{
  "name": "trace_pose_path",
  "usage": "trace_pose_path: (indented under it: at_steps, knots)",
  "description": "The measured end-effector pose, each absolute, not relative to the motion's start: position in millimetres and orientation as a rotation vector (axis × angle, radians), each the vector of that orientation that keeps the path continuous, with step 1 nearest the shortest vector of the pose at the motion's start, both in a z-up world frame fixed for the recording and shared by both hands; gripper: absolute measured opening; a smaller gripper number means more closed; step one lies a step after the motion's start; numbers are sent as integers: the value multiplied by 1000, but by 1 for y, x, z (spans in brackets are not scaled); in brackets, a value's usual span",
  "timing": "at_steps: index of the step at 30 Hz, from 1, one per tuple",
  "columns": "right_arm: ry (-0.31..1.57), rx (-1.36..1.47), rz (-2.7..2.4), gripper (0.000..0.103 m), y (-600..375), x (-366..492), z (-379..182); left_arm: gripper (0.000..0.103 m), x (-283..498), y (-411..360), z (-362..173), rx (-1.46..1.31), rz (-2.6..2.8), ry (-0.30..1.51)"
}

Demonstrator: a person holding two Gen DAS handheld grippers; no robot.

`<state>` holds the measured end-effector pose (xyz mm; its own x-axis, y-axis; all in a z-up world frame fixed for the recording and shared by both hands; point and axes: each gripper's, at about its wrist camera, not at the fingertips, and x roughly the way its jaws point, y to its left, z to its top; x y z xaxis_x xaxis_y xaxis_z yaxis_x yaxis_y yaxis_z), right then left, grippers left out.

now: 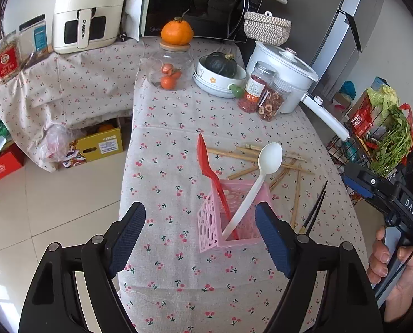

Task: Organize utensils
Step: 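Lower the white spoon into the pink basket and open the right tool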

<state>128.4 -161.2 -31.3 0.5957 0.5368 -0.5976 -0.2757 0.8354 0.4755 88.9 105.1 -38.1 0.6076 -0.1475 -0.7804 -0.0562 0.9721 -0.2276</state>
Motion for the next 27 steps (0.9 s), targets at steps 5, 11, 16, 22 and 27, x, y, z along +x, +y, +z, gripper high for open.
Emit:
trace_pose_path:
  at_steps: [5, 11, 16, 22, 27]
  knots:
    - [908, 607, 544, 60, -154, 165, -64, 83, 94, 106, -39, -254, -58, 926]
    - [991, 634, 589, 45, -116, 193, -91, 83, 98, 118, -40, -278, -55, 925]
    - [1019, 623, 609, 13, -100, 205, -106, 83, 101, 119, -43, -277, -60, 939]
    - [918, 590, 597, 5, -100, 195, -88, 83, 98, 121, -40, -280, -64, 927]
    - [723, 413, 553, 5, -93, 164, -49, 83, 96, 124, -37, -288, -54, 905]
